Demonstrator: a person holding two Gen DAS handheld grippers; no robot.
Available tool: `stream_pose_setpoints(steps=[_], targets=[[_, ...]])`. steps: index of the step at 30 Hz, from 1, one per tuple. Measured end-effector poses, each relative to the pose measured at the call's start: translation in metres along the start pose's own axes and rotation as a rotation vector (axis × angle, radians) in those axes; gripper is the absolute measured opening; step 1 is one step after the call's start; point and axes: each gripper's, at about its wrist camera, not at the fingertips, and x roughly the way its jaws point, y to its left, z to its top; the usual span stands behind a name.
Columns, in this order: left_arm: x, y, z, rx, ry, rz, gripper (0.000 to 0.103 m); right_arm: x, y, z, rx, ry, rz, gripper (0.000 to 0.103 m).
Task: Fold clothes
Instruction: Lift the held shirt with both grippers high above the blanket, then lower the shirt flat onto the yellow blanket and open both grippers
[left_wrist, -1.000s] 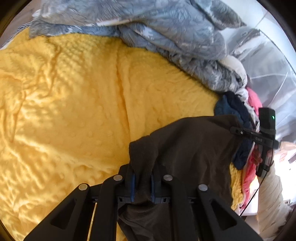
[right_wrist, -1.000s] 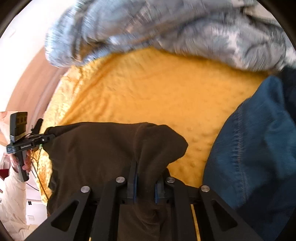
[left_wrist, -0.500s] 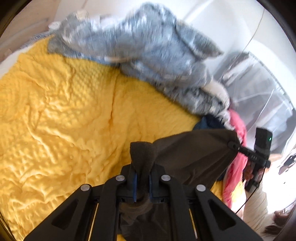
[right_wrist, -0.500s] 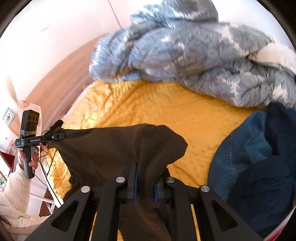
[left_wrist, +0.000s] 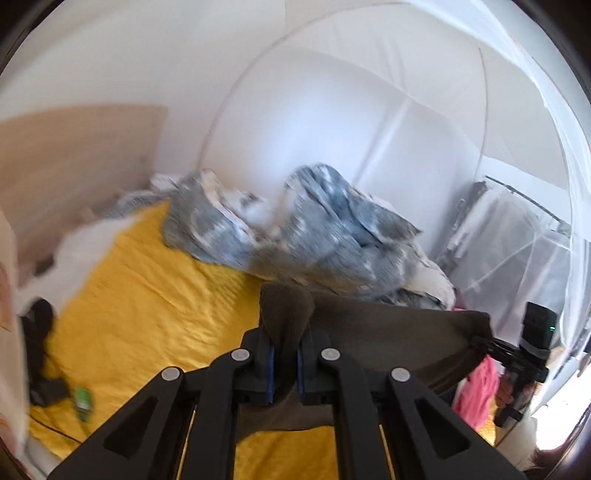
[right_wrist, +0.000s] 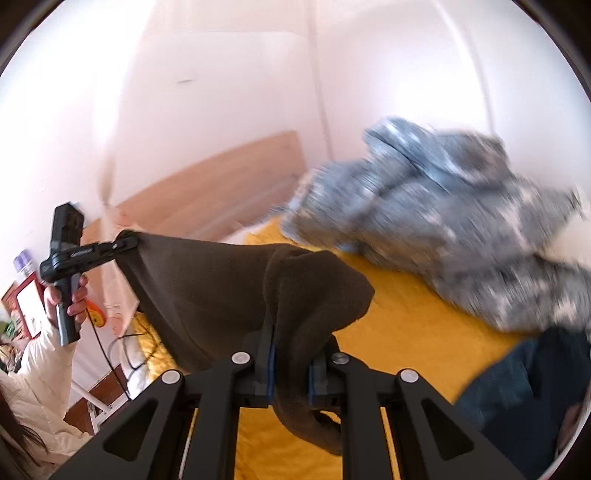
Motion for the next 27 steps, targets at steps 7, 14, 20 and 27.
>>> stream_pose_setpoints(steps=[7,14,20,27], targets=[[-0.019,0.051,0.038,0.003,-0.068,0.136,0.008,0.04,0.068,0.022,-0.074,-0.019,0.132,0.012],[0.08,0.143,0.054,-0.015,0.052,0.357,0.008,0.149,0.093,0.031,-0.055,0.057,0.168,0.012],[0.195,0.214,0.025,-0.073,0.2,0.485,0.009,0.293,0.055,0.028,0.077,0.181,0.019,0.012],[0.264,0.259,0.016,-0.111,0.261,0.569,0.009,0.396,0.003,0.008,0.221,0.289,-0.156,0.012]])
